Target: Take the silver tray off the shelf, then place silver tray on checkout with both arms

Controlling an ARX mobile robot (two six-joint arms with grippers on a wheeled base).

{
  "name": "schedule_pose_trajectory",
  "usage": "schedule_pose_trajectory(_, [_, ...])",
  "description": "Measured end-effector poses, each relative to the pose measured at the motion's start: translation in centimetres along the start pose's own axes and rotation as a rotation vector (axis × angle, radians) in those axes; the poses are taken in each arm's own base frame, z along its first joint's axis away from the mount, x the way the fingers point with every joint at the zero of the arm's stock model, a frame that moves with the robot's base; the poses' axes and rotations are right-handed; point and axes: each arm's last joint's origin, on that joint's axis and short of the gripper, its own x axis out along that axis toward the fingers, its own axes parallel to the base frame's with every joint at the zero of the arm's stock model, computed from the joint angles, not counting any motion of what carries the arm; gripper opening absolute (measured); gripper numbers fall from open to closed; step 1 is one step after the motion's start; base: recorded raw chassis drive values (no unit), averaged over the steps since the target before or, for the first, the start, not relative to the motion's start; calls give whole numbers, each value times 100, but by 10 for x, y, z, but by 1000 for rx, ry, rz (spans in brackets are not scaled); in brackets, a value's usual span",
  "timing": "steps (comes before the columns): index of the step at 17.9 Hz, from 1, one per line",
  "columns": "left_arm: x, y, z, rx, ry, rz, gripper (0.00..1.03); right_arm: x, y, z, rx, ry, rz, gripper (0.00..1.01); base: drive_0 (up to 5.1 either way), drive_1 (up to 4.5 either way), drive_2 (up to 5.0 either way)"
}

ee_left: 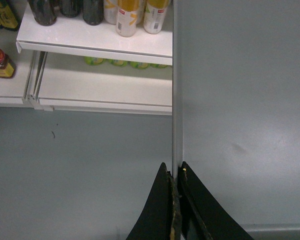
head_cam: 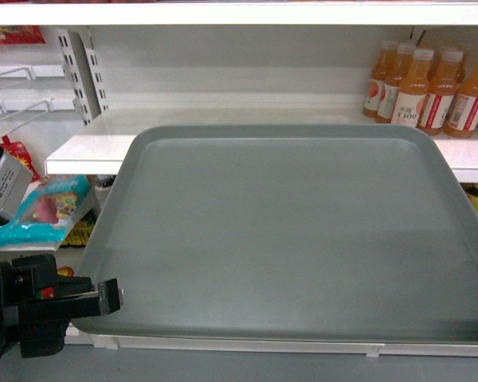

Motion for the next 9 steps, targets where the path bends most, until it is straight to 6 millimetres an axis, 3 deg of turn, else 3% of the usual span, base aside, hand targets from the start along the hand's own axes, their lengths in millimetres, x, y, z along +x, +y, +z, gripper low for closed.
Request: schedule_pose_trajectory(9, [0,0,0,0,-2,0,3,0,0,0,0,-3,1,2,8,-403,419])
